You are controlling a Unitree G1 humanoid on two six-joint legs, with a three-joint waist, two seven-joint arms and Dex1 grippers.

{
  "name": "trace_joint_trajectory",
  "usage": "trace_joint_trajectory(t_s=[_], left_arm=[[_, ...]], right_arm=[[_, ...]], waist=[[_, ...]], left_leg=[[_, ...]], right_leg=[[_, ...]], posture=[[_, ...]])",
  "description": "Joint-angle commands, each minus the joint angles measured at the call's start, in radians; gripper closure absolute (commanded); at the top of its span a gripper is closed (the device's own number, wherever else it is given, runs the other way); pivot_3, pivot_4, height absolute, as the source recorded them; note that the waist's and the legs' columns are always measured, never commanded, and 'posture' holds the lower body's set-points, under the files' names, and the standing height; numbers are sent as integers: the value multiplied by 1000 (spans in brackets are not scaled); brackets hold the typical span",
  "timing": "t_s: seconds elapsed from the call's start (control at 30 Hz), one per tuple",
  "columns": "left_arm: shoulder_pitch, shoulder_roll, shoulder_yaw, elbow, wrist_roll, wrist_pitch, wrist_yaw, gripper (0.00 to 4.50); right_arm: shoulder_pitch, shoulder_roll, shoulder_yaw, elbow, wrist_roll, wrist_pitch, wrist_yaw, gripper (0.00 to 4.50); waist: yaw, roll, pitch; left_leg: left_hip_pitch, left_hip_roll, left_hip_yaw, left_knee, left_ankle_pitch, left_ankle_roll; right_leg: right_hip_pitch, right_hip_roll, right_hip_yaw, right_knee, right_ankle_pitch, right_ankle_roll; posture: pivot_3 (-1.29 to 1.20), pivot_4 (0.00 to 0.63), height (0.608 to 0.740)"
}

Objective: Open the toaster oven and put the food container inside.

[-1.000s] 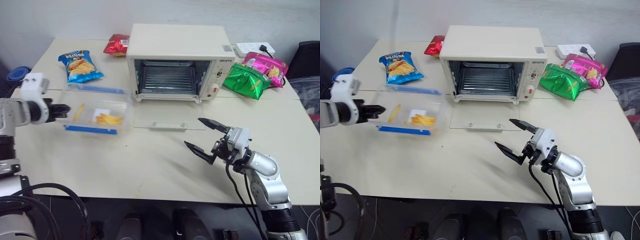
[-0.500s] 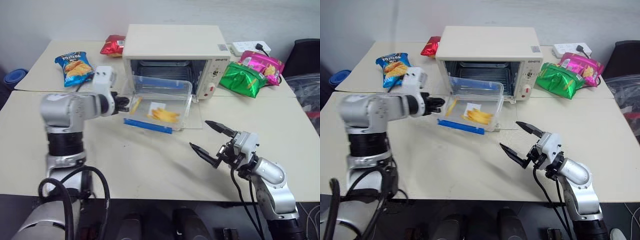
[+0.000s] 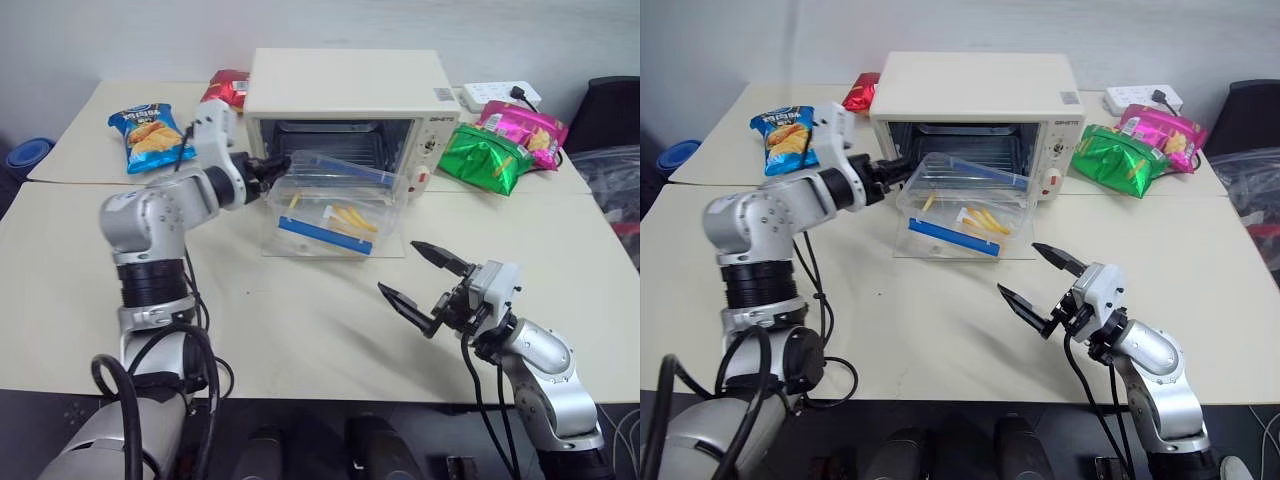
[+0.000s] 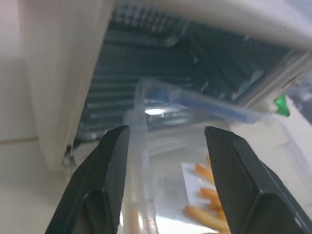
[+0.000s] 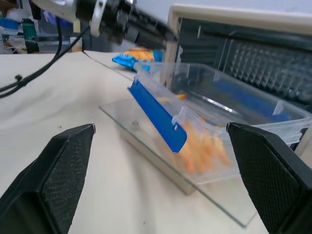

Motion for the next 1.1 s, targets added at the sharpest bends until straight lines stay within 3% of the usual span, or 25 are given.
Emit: trace_joint_trajectory(t_s=[0.03, 0.13, 0.2, 0.27, 0.47, 0.6, 0.83, 1.1], left_arm=[[70, 120, -21, -91, -69, -48, -183, 1907], [184, 255, -65, -104, -65, -193, -388, 1880], [318, 351, -126, -110, -19, -427, -602, 2284], [404, 389, -191, -94, 21, -605, -732, 2738], [413, 258, -324, -32, 87, -748, -712, 4500], [359, 136, -356, 55, 149, -810, -593, 4500], [242, -15, -339, 226, 212, -899, -394, 4500], [82, -120, -286, 452, 292, -1031, -115, 4500]], right_arm=[[-8, -24, -16, -92, 57, 75, -10, 0], [-16, -58, 2, -127, 71, 160, -11, 177], [-29, -83, 31, -125, 50, 220, -13, 546], [-58, -89, 64, -100, 9, 251, -22, 1201], [-220, -68, 138, 60, -106, 293, -53, 3241], [-385, -50, 137, 259, -194, 242, -78, 4469], [-630, -3, 148, 599, -292, 116, -81, 4469], [-856, 140, 125, 962, -332, -41, -132, 4469]], waist=[[-2, 0, 0], [-2, 0, 0], [-1, 0, 0], [4, 1, 0], [38, 1, 0], [28, 1, 0], [14, 1, 0], [-4, 1, 0]], left_leg=[[1, 0, 0, -1, 0, 0], [2, 0, 0, -2, 0, -1], [2, 0, -1, -2, 0, -1], [3, 0, -1, -2, 0, -1], [1, -2, -6, 1, -1, 4], [1, -3, -3, 2, -2, 7], [-3, -2, 2, 2, -2, 7], [-3, -1, 2, 2, -1, 6]], right_leg=[[0, 1, 0, 0, 0, 0], [0, 1, 1, 0, 0, 0], [1, 1, 1, -1, 0, 0], [2, 0, 2, -2, 0, -1], [9, -2, 1, -11, 3, 0], [8, -1, 0, -12, 4, 3], [0, 0, 0, -9, 5, 4], [-1, -1, 0, -8, 5, 5]], posture=[[0, 150, 740], [0, 150, 740], [0, 150, 740], [0, 150, 740], [0, 150, 740], [0, 150, 740], [0, 150, 740], [0, 150, 740]])
